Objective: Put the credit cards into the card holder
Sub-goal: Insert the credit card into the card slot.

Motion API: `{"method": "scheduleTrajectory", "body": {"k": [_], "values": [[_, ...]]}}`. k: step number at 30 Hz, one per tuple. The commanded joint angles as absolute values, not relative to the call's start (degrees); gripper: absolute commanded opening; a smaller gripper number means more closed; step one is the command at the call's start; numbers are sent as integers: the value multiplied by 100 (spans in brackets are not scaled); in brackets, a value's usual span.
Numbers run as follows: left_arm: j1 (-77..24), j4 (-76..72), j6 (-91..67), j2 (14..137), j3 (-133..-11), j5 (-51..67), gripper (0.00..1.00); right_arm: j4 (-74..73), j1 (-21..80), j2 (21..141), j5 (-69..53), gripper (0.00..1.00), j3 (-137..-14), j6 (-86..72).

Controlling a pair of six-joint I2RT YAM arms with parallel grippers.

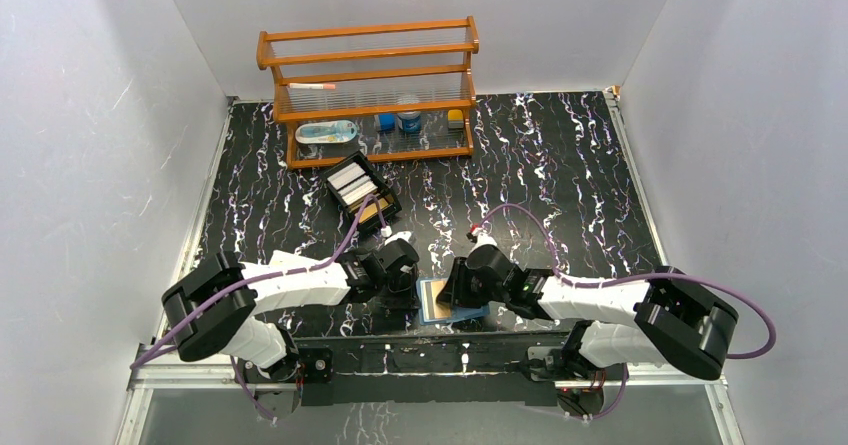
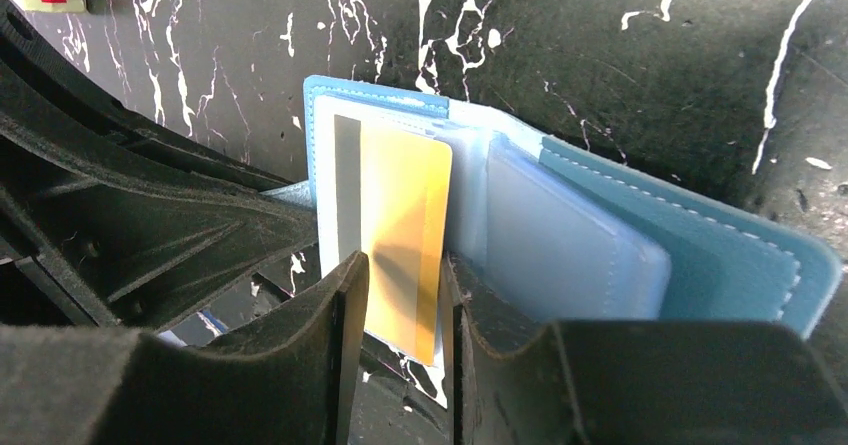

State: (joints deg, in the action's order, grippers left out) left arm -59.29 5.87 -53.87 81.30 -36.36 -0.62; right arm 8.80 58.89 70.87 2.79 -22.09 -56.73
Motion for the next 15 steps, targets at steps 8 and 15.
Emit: {"method": "scheduleTrajectory", "body": {"k": [8,15], "values": [[-5968,1226,-5304,7973,-3667,-477,0,778,5941,7090,125,43,-2482,-5294],[-5970,1710,-5308,7866,-3869,-705,16,-4,5941,6059,597,42,-2377,-5410]]}}
